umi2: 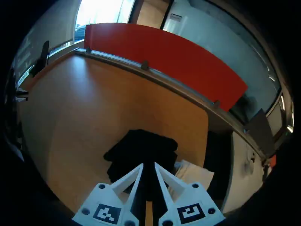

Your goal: Fold towel

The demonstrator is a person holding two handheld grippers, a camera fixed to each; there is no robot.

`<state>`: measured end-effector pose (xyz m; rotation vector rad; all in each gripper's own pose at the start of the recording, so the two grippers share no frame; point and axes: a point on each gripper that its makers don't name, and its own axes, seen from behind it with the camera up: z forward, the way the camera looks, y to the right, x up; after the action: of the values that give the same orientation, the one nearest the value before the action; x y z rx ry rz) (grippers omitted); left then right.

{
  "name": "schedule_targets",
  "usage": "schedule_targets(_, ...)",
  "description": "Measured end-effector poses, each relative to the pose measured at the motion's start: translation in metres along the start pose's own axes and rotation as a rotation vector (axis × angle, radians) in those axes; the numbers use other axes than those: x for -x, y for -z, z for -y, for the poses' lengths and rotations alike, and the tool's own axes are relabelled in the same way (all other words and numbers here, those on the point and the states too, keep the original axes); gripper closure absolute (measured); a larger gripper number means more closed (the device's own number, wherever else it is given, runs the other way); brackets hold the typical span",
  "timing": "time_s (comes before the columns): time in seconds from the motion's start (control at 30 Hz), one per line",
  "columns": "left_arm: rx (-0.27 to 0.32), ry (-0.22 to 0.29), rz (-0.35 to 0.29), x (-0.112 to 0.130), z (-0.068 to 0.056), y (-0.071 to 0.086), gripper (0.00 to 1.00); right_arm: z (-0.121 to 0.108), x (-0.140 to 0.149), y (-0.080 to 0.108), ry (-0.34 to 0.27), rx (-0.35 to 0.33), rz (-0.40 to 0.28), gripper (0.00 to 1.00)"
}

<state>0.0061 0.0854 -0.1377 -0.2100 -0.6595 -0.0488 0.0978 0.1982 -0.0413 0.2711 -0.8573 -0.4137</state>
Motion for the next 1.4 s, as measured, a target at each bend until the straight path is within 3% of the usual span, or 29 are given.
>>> schedule_targets(0.6,-0.018,-0.015,0.011,0.003,0.006,0.004,0.08,-0.020,0.098,-0.019,-0.103,0.052,0.166,0.95)
schedule_targets(0.97,-0.033,-0.021,0.025,0.004,0.007,0.003,0.08,-0.015,0.133,-0.036,-0.170,0.046,0.228,0.95)
schedule_targets(1.4,-0.039,-0.027,0.035,0.005,0.007,0.001,0.08,-0.012,0.148,-0.049,-0.202,0.046,0.261,0.95)
